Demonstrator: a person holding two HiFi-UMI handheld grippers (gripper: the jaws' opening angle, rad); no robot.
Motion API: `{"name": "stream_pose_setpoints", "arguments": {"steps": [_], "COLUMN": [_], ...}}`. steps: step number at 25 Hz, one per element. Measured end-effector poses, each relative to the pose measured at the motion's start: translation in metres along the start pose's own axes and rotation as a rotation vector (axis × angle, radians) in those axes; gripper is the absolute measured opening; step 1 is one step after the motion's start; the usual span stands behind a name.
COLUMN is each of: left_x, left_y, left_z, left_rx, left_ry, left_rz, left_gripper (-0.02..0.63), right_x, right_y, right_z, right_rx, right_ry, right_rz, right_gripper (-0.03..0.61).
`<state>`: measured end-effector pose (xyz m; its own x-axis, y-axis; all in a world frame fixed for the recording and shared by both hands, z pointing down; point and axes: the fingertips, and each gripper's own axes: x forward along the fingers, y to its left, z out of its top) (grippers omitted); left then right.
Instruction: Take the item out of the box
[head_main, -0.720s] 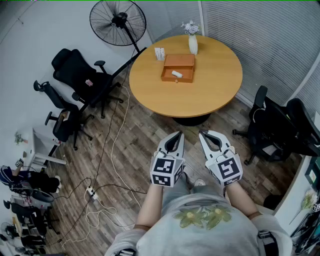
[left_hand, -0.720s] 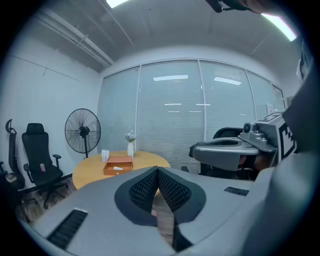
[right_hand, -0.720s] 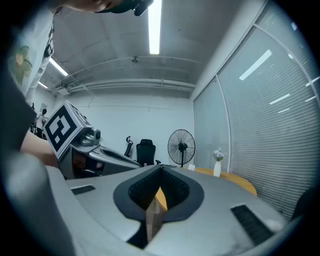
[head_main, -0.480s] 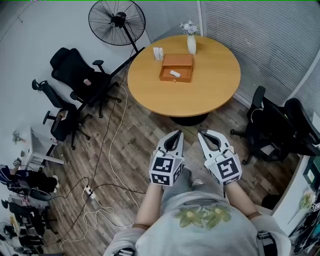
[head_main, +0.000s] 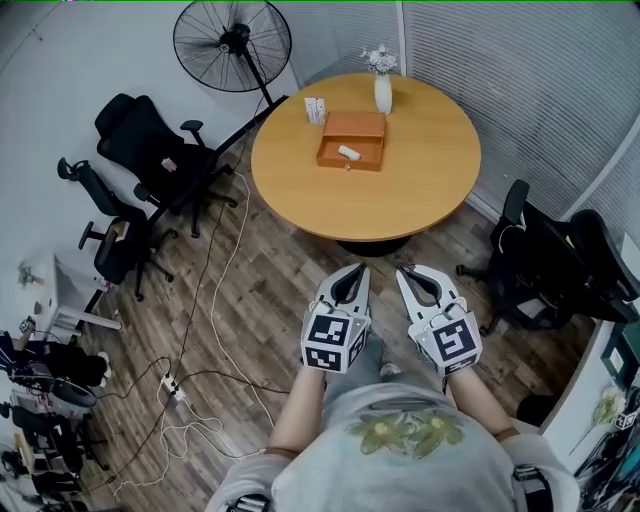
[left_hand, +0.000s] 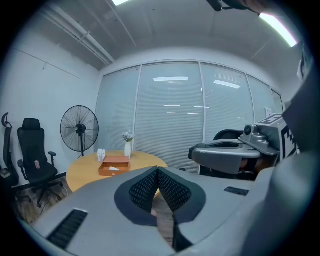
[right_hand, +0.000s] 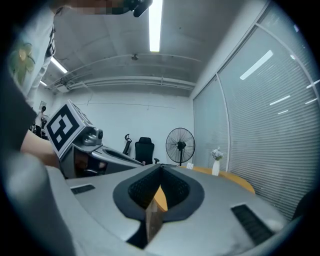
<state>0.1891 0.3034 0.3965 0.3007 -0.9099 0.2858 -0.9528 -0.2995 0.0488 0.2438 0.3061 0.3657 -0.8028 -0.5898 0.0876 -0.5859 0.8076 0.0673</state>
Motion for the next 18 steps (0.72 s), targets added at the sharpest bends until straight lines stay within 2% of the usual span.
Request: {"name": "stream_pose_setpoints", "arguments": {"steps": [5, 18], "left_x": [0.018, 0.087], "left_y": [0.015, 0.089], "left_z": [0.003, 0.025], "left_rx": [-0.009, -0.024], "left_ry": [0.003, 0.003], "left_rz": [0.001, 0.002], "left_gripper": [-0.005, -0.005], "right_x": [0.020, 0.110], "right_y": [-0.017, -0.066], "right_z": [-0.006, 0.002], "right_rx": [0.006, -0.002], "right_ry": [0.018, 0.020], "right_rz": [-0.013, -0.027], "right_gripper": [0.006, 0.006]}}
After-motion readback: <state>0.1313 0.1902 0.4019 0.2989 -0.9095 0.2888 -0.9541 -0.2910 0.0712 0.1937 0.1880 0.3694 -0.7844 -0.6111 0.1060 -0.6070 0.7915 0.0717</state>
